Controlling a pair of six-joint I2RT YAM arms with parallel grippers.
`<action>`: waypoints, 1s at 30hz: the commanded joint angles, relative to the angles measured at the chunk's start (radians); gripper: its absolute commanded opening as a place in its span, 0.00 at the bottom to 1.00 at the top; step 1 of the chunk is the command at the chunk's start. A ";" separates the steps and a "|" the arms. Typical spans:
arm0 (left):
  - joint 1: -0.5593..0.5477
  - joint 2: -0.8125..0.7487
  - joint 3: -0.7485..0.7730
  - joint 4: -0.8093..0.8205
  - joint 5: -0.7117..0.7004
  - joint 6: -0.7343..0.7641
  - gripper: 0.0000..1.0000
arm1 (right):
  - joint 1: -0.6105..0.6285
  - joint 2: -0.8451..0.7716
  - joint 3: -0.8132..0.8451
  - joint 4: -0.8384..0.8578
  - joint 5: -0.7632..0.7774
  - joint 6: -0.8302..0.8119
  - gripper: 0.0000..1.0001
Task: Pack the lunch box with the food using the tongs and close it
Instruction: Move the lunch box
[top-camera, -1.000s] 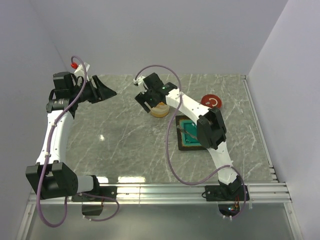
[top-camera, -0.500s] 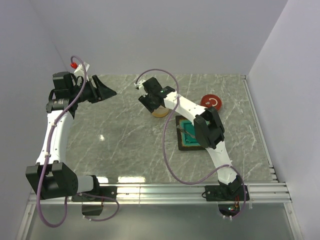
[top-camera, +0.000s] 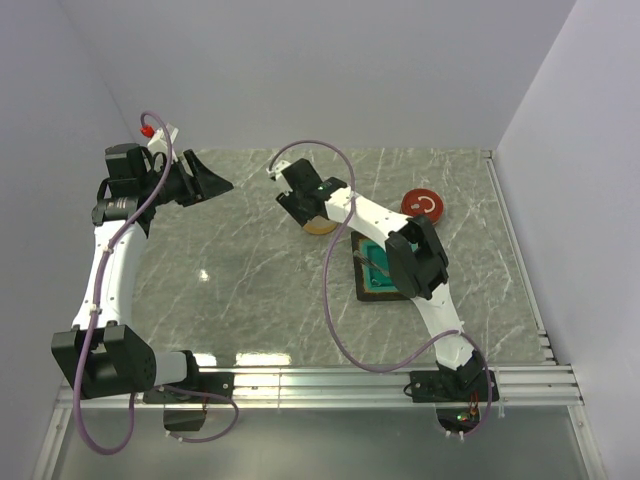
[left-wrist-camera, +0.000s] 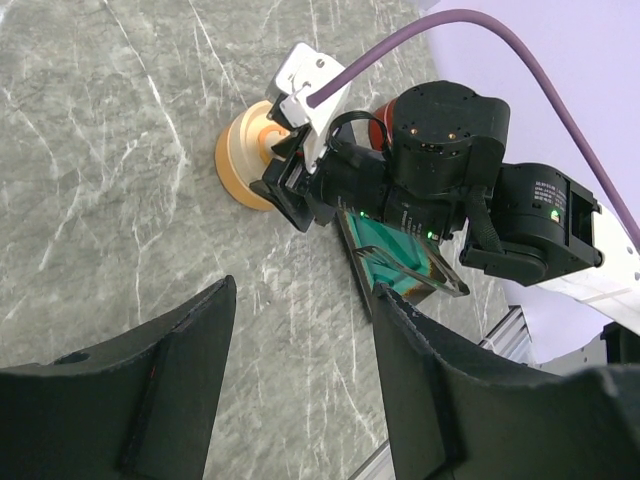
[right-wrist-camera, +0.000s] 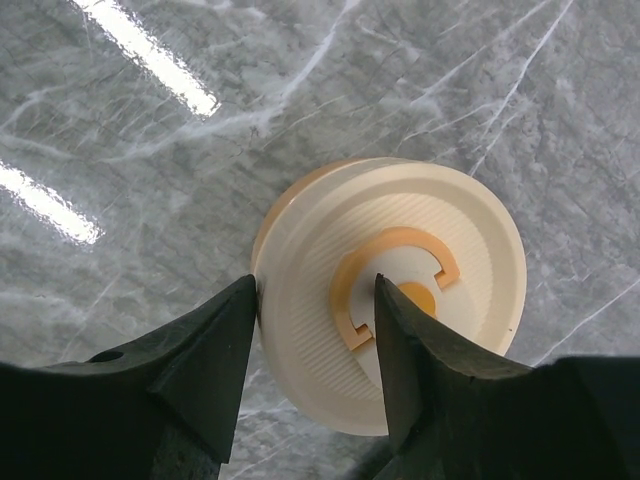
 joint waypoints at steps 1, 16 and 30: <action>0.005 -0.006 0.022 0.025 0.014 -0.002 0.62 | -0.060 0.057 -0.034 -0.087 0.031 0.035 0.55; 0.005 0.007 0.016 0.041 0.022 -0.018 0.63 | -0.185 0.011 -0.132 -0.075 0.030 0.032 0.54; 0.005 0.020 0.022 0.053 0.028 -0.035 0.64 | -0.275 -0.116 -0.317 -0.058 -0.007 0.019 0.52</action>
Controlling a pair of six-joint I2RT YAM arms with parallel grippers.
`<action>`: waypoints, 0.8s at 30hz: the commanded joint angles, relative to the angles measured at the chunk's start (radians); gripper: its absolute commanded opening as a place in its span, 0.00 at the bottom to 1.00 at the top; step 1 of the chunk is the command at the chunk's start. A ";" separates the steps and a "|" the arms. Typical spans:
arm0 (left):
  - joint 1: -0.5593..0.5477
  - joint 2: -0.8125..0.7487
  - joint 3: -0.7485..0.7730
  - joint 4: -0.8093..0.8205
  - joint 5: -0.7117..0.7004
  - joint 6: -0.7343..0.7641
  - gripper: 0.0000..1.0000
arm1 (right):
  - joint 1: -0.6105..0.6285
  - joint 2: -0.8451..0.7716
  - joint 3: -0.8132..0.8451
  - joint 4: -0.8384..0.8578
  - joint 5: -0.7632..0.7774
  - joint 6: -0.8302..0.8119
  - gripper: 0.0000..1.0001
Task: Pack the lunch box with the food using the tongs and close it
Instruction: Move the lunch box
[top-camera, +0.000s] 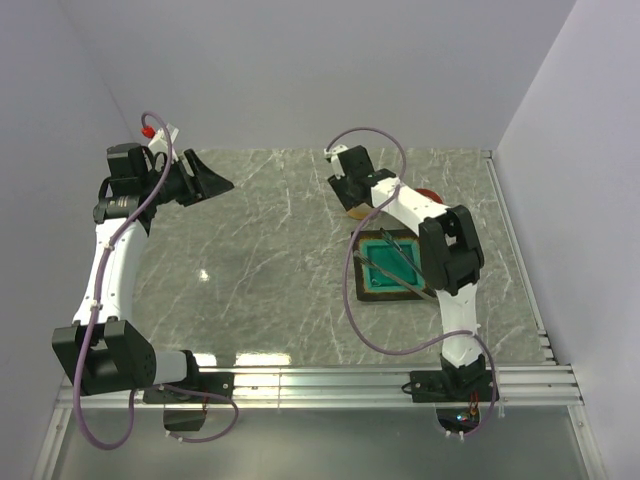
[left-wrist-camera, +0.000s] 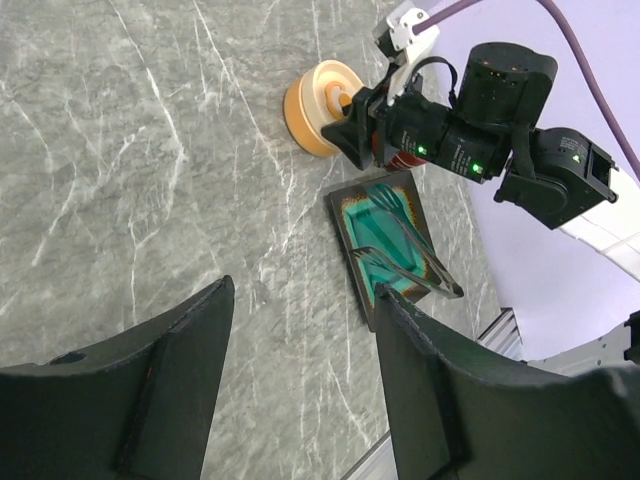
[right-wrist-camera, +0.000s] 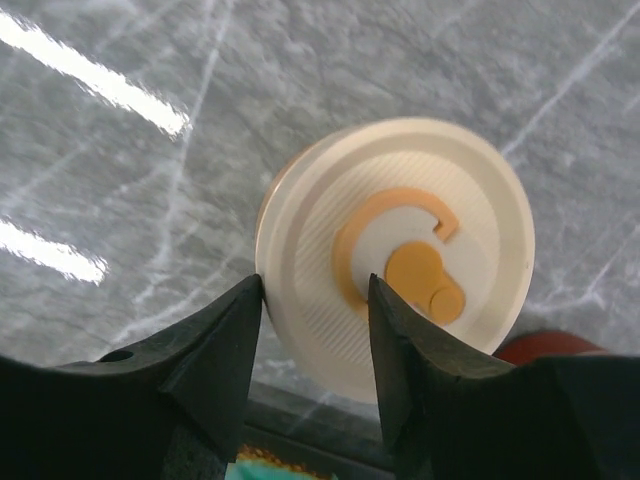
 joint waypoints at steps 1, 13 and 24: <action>0.007 0.006 0.022 0.051 0.028 -0.019 0.64 | -0.037 0.013 -0.088 -0.186 0.006 0.010 0.51; 0.005 0.003 0.027 0.054 0.031 -0.026 0.64 | -0.054 -0.047 -0.172 -0.223 -0.035 0.008 0.46; 0.007 0.003 0.019 0.071 0.037 -0.037 0.64 | -0.077 -0.096 -0.217 -0.246 -0.032 -0.024 0.44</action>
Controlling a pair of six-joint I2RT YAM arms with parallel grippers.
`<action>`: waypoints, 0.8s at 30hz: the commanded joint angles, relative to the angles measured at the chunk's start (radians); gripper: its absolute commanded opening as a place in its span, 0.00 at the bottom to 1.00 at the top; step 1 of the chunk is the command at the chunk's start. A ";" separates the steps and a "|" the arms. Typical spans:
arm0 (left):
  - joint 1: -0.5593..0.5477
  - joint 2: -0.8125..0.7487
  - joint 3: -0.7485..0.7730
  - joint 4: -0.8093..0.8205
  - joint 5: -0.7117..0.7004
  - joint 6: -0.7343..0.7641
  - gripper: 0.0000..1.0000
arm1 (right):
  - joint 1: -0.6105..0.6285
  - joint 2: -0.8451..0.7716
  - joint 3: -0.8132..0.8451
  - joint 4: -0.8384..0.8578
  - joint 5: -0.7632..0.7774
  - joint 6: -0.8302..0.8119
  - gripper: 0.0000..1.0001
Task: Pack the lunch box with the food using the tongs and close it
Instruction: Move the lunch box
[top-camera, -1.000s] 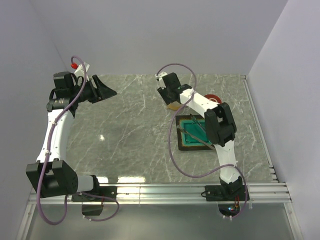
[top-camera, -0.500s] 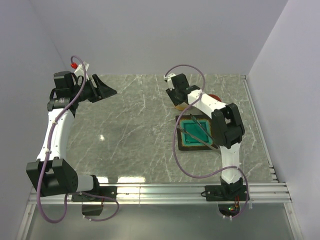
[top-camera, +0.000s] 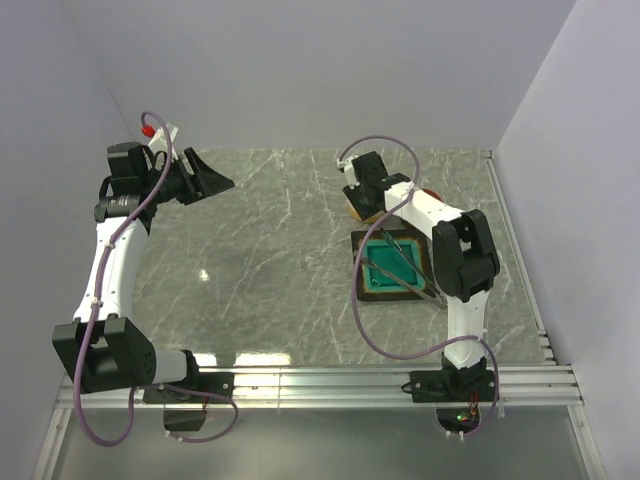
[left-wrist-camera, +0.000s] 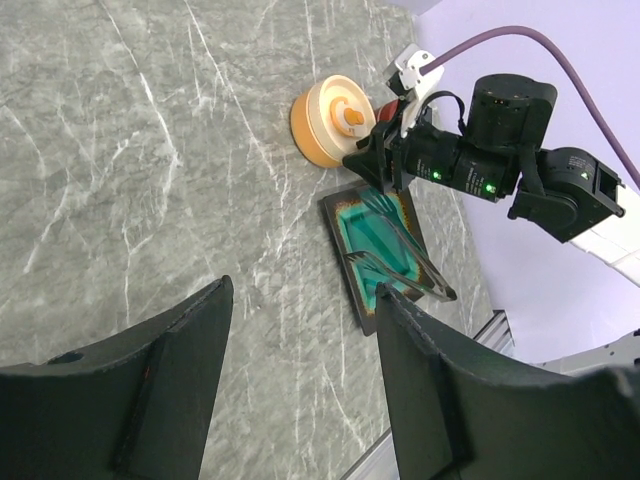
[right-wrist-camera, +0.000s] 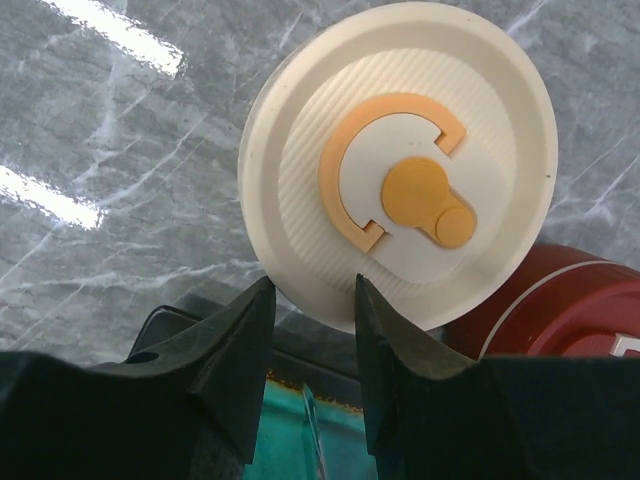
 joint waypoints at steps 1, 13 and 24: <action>0.004 -0.010 0.018 0.044 0.028 -0.013 0.64 | -0.028 0.018 -0.058 -0.178 -0.002 0.006 0.43; 0.005 -0.018 0.016 0.038 0.024 -0.003 0.65 | -0.050 -0.005 -0.059 -0.202 0.010 -0.015 0.38; 0.004 -0.022 0.005 0.050 0.031 -0.011 0.65 | -0.056 -0.029 -0.046 -0.240 -0.007 -0.018 0.35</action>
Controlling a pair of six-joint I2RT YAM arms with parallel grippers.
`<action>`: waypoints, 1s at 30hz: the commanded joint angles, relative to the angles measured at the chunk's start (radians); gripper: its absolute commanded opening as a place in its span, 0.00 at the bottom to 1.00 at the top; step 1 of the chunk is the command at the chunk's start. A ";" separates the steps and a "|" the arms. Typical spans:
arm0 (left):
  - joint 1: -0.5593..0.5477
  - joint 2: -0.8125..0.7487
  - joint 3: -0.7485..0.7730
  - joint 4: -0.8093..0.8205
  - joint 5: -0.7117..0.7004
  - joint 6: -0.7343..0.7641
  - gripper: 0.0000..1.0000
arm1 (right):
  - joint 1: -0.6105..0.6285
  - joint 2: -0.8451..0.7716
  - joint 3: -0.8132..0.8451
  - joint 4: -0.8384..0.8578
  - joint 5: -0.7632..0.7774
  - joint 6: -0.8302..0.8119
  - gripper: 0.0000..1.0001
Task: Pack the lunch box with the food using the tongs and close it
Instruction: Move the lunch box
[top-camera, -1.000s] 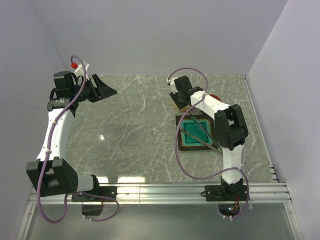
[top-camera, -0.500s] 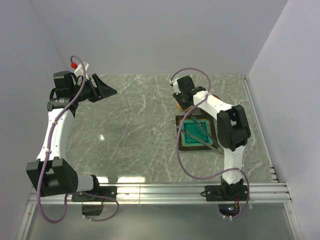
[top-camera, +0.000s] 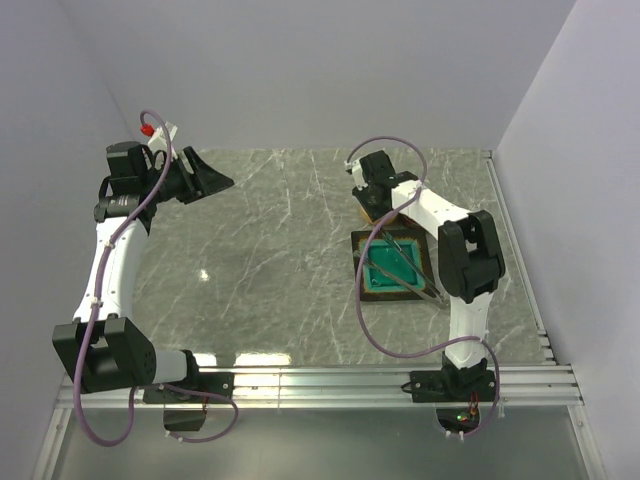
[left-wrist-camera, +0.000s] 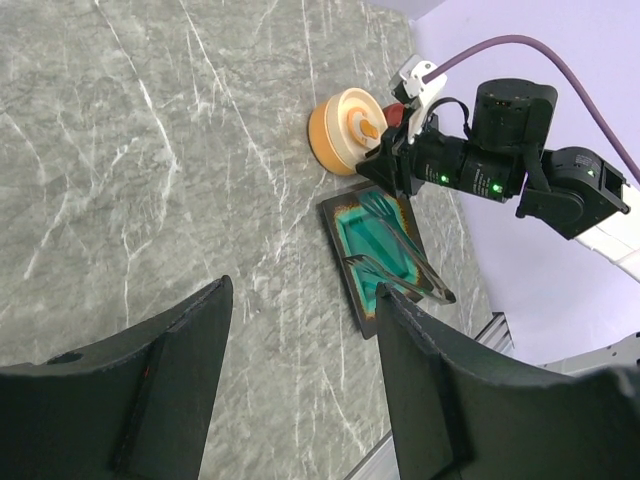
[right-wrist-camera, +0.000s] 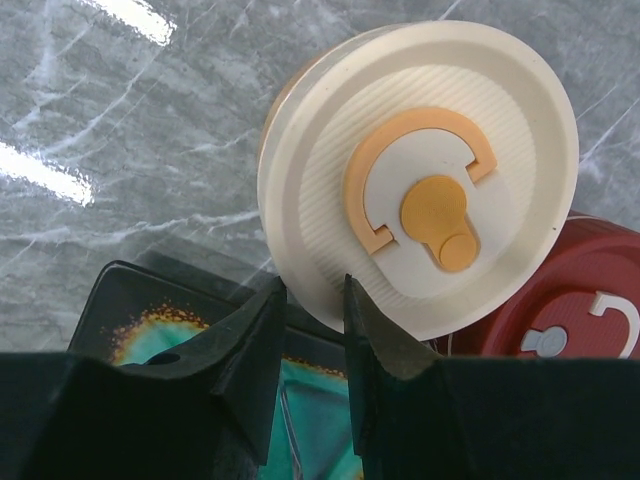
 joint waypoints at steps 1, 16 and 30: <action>0.002 -0.024 0.005 0.036 0.025 -0.002 0.65 | -0.019 -0.006 -0.034 -0.173 -0.007 0.006 0.35; 0.004 -0.035 0.001 0.042 0.027 -0.006 0.65 | -0.019 -0.044 -0.016 -0.222 -0.039 0.005 0.33; 0.002 -0.045 -0.004 0.034 0.014 0.010 0.65 | -0.021 -0.033 0.076 -0.231 -0.031 0.023 0.48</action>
